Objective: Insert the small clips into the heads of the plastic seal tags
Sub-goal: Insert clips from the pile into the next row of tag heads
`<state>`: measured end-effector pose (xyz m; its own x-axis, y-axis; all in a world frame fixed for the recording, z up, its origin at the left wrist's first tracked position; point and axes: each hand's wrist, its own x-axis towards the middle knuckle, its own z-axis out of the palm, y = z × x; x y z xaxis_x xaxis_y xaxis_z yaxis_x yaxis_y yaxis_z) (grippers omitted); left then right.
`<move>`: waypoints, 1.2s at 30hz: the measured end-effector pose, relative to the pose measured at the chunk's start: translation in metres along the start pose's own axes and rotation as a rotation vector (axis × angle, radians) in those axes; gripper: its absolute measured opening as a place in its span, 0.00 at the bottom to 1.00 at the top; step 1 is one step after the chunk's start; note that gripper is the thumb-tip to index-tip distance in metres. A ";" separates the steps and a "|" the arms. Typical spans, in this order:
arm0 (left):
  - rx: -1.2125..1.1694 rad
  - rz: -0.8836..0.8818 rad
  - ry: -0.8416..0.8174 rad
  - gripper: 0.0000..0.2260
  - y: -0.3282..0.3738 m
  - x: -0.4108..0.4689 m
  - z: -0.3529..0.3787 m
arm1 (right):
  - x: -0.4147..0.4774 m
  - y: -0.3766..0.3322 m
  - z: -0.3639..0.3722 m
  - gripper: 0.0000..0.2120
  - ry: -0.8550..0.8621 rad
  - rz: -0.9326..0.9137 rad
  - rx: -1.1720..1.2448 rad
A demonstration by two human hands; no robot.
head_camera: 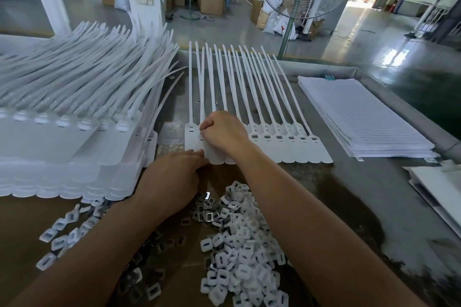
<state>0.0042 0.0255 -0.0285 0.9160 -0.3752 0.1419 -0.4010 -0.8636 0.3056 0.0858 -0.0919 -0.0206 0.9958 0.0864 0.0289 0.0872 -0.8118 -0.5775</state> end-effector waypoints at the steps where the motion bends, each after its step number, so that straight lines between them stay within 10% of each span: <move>1: -0.002 0.002 0.002 0.21 0.000 0.000 0.000 | 0.001 0.000 0.000 0.11 -0.006 0.004 -0.005; 23: -0.018 -0.020 0.034 0.20 0.002 -0.002 -0.002 | 0.020 -0.004 -0.004 0.12 -0.039 0.134 0.005; 36: -0.013 -0.056 0.000 0.21 0.004 -0.002 -0.004 | -0.047 0.015 -0.055 0.03 -0.205 -0.135 0.081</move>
<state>0.0009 0.0238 -0.0233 0.9369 -0.3266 0.1244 -0.3495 -0.8787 0.3251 0.0421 -0.1397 0.0138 0.9484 0.3129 -0.0512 0.2082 -0.7365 -0.6436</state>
